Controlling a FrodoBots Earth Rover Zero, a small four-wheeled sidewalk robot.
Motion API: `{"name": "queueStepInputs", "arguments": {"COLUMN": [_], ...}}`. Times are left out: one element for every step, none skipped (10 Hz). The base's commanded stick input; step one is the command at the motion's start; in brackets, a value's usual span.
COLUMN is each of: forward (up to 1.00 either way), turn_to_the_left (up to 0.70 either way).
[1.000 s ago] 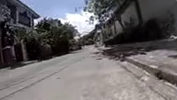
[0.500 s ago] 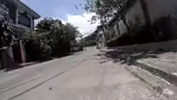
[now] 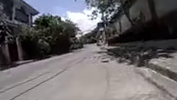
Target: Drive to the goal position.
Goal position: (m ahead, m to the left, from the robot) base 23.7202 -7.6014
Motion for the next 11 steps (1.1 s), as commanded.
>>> {"name": "queueStepInputs", "arguments": {"forward": [1.0, 1.0, 1.0, 1.0, 1.0, 1.0, 1.0, 1.0, 1.0, 1.0, 1.0], "turn_to_the_left": [-0.34, -0.28, -0.13, -0.04, 0.0, 0.0, 0.0, 0.0, 0.0, 0.0, 0.0]}}
